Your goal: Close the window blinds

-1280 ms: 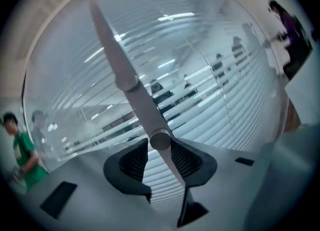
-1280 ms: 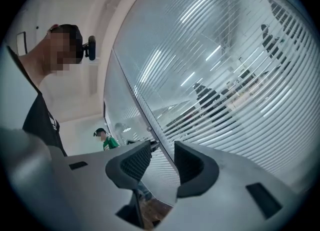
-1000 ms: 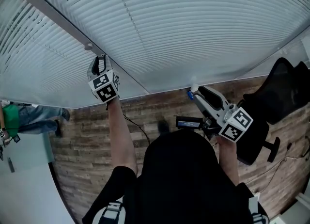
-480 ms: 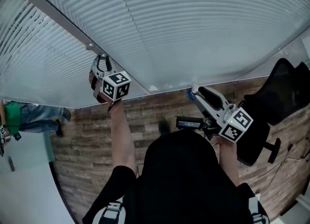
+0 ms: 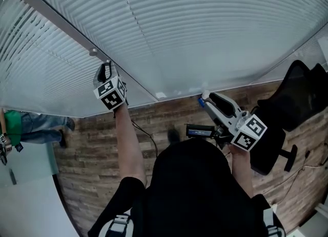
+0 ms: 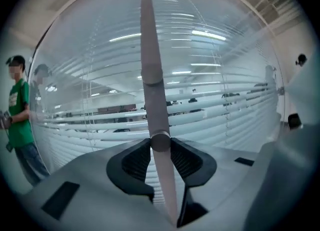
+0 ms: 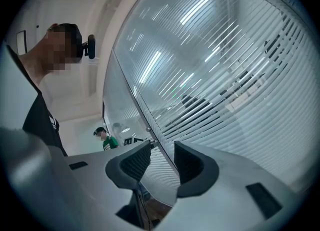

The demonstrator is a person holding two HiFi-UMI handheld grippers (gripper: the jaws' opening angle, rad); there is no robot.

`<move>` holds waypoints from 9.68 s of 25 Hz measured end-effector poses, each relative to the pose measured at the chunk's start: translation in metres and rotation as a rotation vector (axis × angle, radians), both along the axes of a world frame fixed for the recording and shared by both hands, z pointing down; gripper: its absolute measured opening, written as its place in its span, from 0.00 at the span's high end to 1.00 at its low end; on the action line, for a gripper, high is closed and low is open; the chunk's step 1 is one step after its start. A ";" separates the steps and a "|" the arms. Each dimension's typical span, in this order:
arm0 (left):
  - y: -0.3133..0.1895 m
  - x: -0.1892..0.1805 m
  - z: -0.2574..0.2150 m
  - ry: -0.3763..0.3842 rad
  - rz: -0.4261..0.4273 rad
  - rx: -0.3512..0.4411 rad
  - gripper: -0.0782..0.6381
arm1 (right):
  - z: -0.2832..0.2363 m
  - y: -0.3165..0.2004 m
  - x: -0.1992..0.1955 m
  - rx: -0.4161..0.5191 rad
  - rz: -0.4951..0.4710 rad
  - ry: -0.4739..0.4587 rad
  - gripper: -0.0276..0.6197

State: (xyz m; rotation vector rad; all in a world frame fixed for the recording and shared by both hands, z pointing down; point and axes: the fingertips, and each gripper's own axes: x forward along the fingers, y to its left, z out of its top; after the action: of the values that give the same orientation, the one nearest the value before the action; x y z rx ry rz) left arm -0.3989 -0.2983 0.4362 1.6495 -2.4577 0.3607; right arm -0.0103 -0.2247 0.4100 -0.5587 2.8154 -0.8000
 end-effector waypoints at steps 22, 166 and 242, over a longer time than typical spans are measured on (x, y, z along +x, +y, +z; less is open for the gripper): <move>0.004 0.001 -0.002 -0.053 -0.017 -0.013 0.68 | 0.000 0.000 0.000 -0.001 0.006 0.003 0.72; 0.009 0.008 0.029 0.410 0.039 0.276 0.63 | 0.045 -0.001 0.009 -0.034 -0.007 0.002 0.72; 0.006 0.004 0.028 0.238 -0.015 0.151 0.70 | 0.049 -0.003 0.007 -0.033 -0.011 0.007 0.73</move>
State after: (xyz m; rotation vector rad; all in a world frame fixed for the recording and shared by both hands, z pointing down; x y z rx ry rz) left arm -0.3950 -0.2926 0.4642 1.6216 -2.3671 -0.0248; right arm -0.0029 -0.2279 0.4589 -0.5526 2.8184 -0.8500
